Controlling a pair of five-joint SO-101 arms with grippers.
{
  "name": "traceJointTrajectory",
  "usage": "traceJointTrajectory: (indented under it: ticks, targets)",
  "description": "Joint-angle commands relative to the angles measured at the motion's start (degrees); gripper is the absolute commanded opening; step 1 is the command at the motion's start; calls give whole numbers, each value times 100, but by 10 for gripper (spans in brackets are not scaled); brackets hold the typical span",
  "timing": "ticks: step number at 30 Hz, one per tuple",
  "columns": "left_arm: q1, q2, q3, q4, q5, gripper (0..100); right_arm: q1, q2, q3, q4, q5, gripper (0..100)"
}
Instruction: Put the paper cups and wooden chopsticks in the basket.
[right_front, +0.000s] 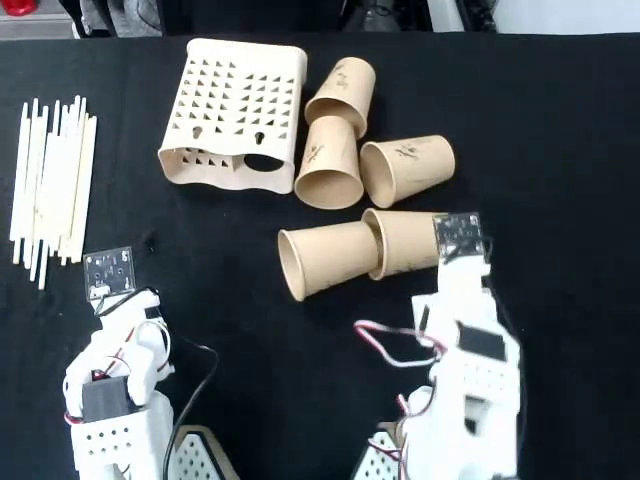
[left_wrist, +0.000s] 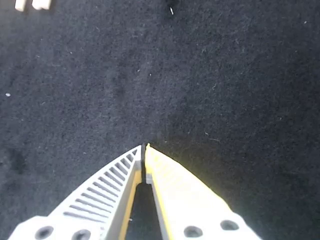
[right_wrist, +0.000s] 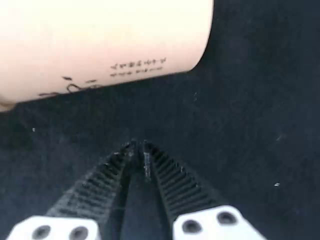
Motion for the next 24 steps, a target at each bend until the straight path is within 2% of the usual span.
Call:
traceJointTrajectory:
  ticks: [1,5,8,12,14,24]
  targets:
    - [57,-18,92,26,44,30,26,-1244,391,-44,62,12]
    - [57,-18,92,26,44,30,26,-2563,971,62,18,12]
    - [57,-18,92,26,44,30,9,-3433,954,888,18,12]
    - [66,-18,92,26,44,30,-457,-4277,910,1925,26,12]
    - [66,-18,92,26,44,30,-712,-4444,892,2277,62,12]
    - [57,-18,92,26,44,30,-1108,-4338,892,2312,62,12]
